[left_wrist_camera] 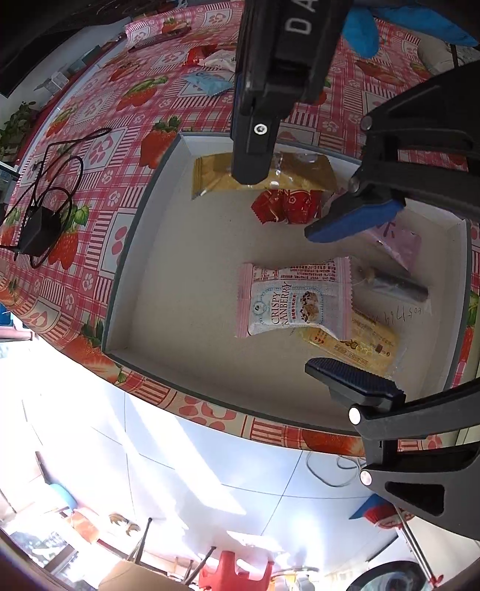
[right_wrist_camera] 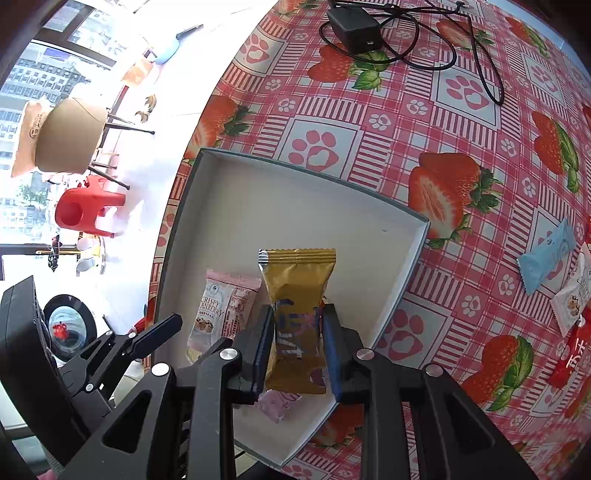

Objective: Organize snacks
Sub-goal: 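Carry the cranberry packet and gold bar into the white tray and release both, then withdraw both grippers from the tray toward the remaining snacks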

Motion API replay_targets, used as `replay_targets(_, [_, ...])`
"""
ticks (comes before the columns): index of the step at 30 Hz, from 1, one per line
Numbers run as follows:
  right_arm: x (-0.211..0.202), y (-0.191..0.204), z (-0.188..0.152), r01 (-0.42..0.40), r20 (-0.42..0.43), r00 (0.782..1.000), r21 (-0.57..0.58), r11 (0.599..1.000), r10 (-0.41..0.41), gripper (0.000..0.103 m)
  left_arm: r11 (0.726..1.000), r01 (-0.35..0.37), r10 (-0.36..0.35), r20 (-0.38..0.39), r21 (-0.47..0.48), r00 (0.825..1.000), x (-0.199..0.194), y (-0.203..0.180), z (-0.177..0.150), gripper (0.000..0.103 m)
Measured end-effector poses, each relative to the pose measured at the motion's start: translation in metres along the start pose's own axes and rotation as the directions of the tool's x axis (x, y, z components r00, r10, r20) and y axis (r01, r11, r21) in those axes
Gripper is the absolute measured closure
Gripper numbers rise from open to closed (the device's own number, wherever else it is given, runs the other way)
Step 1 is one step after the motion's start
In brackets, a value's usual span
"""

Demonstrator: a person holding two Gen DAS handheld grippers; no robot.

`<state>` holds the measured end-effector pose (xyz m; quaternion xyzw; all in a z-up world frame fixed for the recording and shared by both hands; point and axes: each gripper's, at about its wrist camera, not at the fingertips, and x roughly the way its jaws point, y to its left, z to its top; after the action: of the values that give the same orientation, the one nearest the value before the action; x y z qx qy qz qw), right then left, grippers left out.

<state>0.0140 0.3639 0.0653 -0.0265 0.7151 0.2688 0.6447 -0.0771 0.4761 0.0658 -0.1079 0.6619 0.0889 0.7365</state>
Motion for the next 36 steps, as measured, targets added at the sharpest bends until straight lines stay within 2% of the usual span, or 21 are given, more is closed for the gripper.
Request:
replay_targets(1, [0.0, -0.001, -0.001, 0.005, 0.001, 1.0, 0.004, 1.0, -0.005, 0.04, 1.0, -0.008, 0.008, 0.006, 0.0, 1.0, -0.001, 0.0, 0.0, 0.025])
replay_targets(2, [-0.001, -0.002, -0.002, 0.017, 0.01, 1.0, 0.008, 1.0, -0.017, 0.02, 1.0, -0.012, 0.012, 0.005, 0.001, 1.0, -0.001, -0.001, 0.0, 0.024])
replay_targets(3, [-0.002, -0.004, -0.003, 0.031, 0.019, 0.999, 0.012, 0.999, -0.031, 0.015, 1.0, -0.012, 0.012, -0.001, 0.003, 1.0, 0.0, -0.002, 0.0, 0.024])
replay_targets(12, [-0.002, -0.061, -0.026, 0.134, -0.036, 0.991, 0.125, 0.983, -0.13, 0.015, 0.999, 0.012, -0.011, -0.023, 0.046, 1.0, -0.003, -0.025, 0.0, 0.024])
replay_targets(22, [-0.023, -0.155, -0.08, 0.243, -0.063, 0.97, 0.305, 0.921, -0.235, 0.015, 0.98, 0.09, -0.082, -0.052, 0.178, 0.995, -0.009, -0.091, -0.003, 0.024])
replay_targets(28, [-0.035, -0.2, -0.11, 0.26, -0.071, 0.965, 0.401, 0.878, -0.253, 0.015, 0.955, 0.11, -0.096, -0.065, 0.274, 0.993, -0.009, -0.141, -0.001, 0.024])
replay_targets(36, [-0.045, -0.246, -0.133, 0.266, -0.083, 0.963, 0.449, 0.853, -0.257, 0.015, 0.93, 0.095, -0.073, -0.076, 0.356, 0.994, 0.002, -0.195, 0.019, 0.024])
